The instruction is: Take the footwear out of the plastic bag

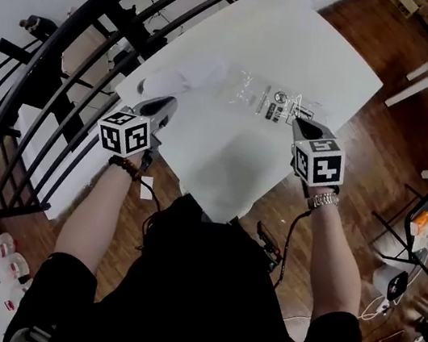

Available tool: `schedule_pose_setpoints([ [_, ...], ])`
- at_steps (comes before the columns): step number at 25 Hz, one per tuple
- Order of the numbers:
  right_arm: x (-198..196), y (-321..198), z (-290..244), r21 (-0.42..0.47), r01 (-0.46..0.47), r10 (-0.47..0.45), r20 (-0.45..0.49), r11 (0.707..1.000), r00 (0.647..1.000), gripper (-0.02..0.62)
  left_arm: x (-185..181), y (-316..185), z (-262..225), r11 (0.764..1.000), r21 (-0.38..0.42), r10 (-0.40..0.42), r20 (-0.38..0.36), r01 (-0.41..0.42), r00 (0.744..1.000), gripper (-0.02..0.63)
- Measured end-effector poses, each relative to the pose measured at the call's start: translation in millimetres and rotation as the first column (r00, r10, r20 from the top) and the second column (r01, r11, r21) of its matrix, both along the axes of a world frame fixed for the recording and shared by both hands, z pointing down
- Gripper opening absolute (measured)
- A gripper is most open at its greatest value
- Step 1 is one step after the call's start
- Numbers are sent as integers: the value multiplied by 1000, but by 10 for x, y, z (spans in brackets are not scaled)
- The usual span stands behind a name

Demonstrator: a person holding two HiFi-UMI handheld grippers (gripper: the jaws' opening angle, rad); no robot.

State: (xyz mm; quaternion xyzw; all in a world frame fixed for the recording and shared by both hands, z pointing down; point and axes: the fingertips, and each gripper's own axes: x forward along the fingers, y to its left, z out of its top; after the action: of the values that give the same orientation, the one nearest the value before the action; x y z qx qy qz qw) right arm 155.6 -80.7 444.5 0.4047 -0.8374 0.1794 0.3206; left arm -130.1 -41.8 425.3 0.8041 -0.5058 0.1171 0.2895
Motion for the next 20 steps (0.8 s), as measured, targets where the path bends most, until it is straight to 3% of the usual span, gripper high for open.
schedule_pose_setpoints([
  [9, -291, 444, -300, 95, -24, 25, -5, 995, 1000, -8, 440, 220, -245, 980, 87, 175, 34, -178, 984, 17],
  [20, -902, 1282, -701, 190, -79, 74, 33, 979, 997, -8, 735, 862, -535, 911, 156, 366, 124, -382, 922, 17],
])
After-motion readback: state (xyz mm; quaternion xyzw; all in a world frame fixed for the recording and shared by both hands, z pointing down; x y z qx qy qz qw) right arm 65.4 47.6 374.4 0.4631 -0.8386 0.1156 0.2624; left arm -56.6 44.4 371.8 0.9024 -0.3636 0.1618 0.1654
